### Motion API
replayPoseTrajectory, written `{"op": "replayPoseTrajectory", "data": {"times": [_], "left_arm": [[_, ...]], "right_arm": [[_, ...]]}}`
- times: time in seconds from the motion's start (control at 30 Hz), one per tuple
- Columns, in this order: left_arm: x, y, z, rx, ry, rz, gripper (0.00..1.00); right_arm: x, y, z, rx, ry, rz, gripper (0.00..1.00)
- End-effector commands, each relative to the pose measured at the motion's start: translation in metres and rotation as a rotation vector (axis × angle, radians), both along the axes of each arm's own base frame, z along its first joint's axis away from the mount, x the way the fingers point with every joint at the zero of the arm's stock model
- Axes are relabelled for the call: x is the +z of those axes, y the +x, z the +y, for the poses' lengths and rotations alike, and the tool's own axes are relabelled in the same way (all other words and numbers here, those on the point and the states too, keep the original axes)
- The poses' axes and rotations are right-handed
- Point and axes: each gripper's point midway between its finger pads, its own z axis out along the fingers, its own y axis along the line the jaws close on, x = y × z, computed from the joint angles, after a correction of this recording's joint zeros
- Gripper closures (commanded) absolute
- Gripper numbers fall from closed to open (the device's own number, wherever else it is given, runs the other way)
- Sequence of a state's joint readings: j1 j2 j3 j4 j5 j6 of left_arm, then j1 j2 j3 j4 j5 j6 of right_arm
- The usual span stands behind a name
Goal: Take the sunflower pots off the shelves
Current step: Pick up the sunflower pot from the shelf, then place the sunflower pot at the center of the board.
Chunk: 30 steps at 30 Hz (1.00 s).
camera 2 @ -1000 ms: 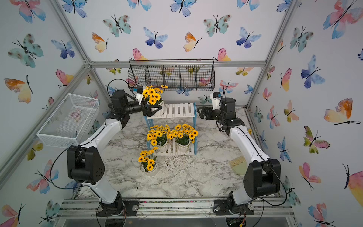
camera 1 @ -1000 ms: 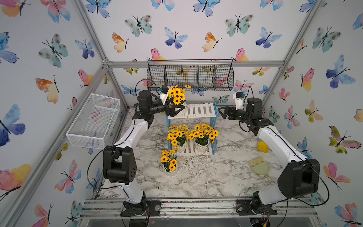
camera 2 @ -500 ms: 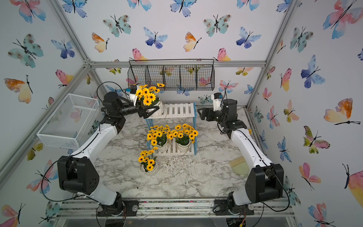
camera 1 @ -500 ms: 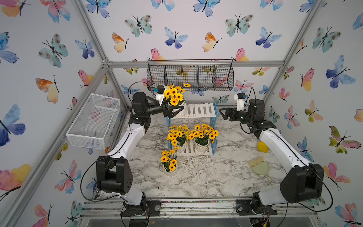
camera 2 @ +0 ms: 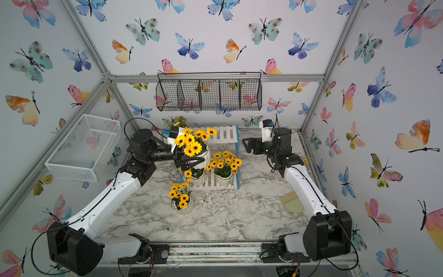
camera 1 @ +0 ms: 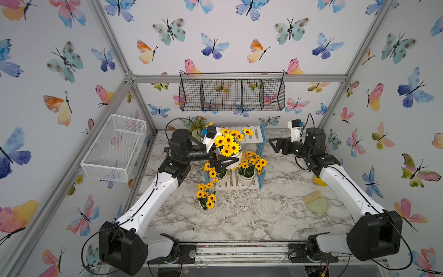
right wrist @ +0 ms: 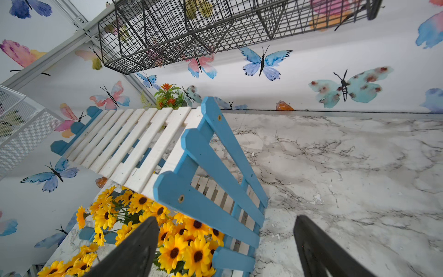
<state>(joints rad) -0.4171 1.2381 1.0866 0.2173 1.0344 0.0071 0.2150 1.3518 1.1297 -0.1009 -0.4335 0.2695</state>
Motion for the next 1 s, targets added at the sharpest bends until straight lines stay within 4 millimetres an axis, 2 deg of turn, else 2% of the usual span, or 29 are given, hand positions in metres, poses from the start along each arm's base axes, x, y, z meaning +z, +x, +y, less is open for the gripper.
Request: {"op": "replayPoseTrajectory", "data": {"times": [0.0,0.17,0.37,0.63,0.9,0.97], "left_arm": [[-0.006,-0.010,-0.002,0.057,-0.001,-0.035,1.00],[-0.039,-0.020,-0.012,0.064,0.010,0.027,1.00],[-0.061,-0.029,-0.020,0.090,-0.042,0.062,1.00],[-0.100,-0.043,-0.040,0.121,0.009,0.076,1.00],[-0.135,-0.048,-0.038,0.194,-0.041,0.119,1.00],[-0.145,-0.044,-0.038,0.233,-0.051,0.129,1.00]], "right_arm": [[0.002,-0.005,-0.005,-0.018,0.003,-0.017,0.09],[-0.006,-0.012,-0.009,-0.035,-0.002,-0.004,0.08],[-0.012,-0.018,-0.014,-0.055,-0.013,0.005,0.06],[-0.019,-0.022,-0.016,-0.061,-0.018,0.019,0.06],[-0.023,-0.026,-0.017,-0.064,-0.015,0.027,0.05],[-0.024,-0.027,-0.018,-0.068,-0.016,0.028,0.06]]}}
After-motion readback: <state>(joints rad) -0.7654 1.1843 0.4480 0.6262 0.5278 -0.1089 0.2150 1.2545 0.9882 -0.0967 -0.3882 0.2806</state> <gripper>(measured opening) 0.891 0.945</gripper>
